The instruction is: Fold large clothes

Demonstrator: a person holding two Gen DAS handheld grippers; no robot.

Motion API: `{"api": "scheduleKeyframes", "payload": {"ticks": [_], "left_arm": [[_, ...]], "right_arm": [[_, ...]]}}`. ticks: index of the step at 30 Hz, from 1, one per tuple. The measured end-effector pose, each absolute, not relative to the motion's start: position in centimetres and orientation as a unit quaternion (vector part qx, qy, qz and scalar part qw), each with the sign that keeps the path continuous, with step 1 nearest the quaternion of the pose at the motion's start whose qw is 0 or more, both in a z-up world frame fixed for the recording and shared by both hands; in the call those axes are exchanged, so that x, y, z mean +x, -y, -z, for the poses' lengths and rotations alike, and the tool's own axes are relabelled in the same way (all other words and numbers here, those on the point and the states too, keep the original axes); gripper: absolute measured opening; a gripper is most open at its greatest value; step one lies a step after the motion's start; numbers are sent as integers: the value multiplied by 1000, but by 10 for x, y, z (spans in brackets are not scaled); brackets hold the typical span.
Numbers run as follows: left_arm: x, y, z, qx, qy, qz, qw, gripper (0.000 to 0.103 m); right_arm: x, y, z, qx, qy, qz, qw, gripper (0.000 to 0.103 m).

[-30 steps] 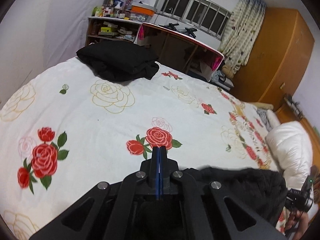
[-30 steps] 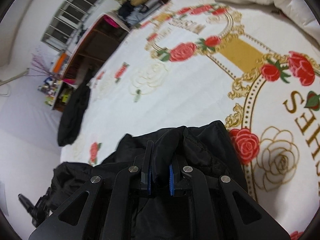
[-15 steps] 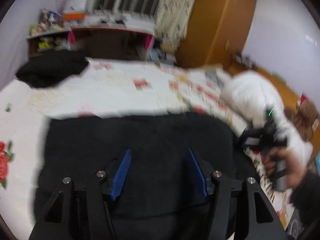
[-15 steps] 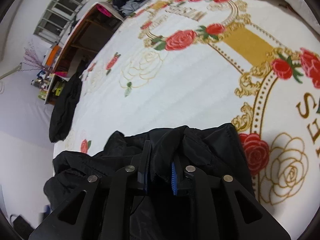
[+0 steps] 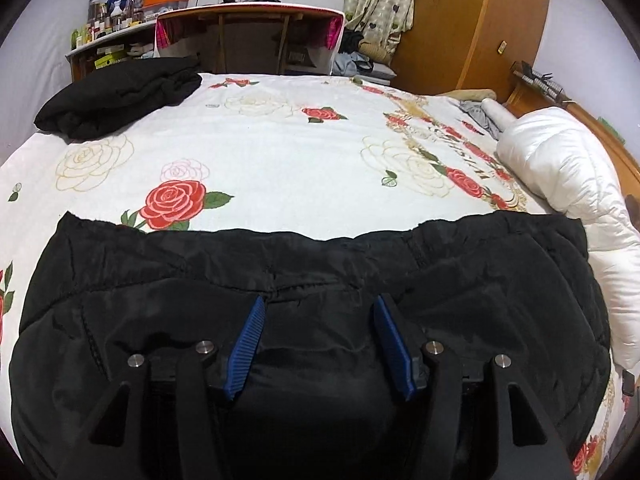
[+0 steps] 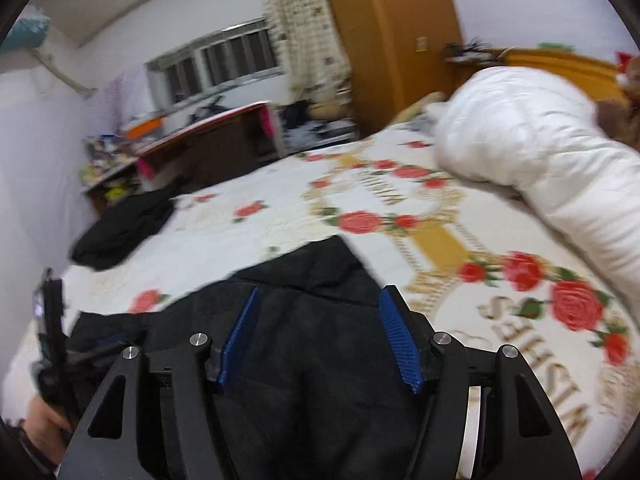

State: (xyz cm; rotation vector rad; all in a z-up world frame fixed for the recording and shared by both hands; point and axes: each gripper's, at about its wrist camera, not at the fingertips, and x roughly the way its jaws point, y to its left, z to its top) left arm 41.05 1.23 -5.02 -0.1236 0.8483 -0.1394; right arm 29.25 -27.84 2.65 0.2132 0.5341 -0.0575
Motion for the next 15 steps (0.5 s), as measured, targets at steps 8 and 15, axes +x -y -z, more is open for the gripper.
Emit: {"api": "scheduleKeyframes", "payload": {"ticks": [8, 15], "left_arm": [[417, -14, 50, -53, -423, 62, 903, 60], [366, -47, 35, -8, -398, 26, 917, 58]], "right_arm": [[360, 184, 33, -41, -355, -134, 924, 62], [409, 186, 72, -45, -415, -110, 902, 62]]}}
